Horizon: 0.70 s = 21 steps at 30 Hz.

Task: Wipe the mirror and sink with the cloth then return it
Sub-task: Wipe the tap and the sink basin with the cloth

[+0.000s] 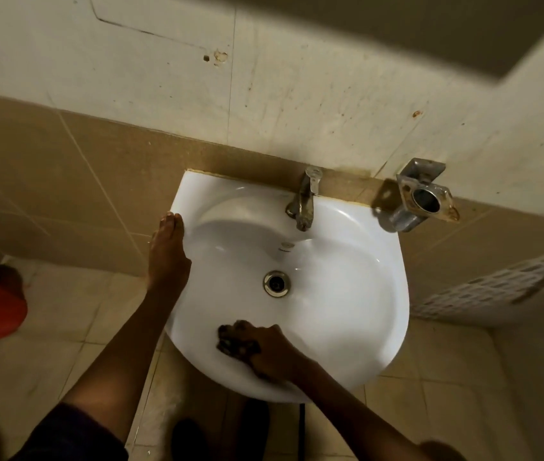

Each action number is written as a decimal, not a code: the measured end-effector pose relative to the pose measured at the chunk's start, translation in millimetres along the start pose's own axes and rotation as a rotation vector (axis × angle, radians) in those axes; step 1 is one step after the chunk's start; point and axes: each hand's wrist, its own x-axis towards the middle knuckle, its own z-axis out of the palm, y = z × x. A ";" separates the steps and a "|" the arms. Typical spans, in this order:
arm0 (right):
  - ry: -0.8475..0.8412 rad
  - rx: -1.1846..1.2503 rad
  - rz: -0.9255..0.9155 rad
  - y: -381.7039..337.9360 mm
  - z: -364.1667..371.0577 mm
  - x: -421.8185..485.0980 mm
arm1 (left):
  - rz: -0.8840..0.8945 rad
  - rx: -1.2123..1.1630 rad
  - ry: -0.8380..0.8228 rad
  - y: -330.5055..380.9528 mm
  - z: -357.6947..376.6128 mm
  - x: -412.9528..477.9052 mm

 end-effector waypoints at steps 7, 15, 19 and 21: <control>0.433 -0.149 0.419 96.9 -44.2 -5.4 | -0.030 -0.042 0.000 3.1 -4.3 -1.3; 1.249 0.718 0.900 35.5 -61.1 110.4 | -0.066 -0.071 -0.003 0.7 -2.0 -0.2; 1.315 0.754 0.845 19.3 -37.1 128.5 | -0.063 -0.068 -0.002 1.4 -1.5 0.9; 1.269 0.725 0.741 9.9 -25.9 141.9 | -0.044 -0.069 -0.021 0.0 -1.1 0.6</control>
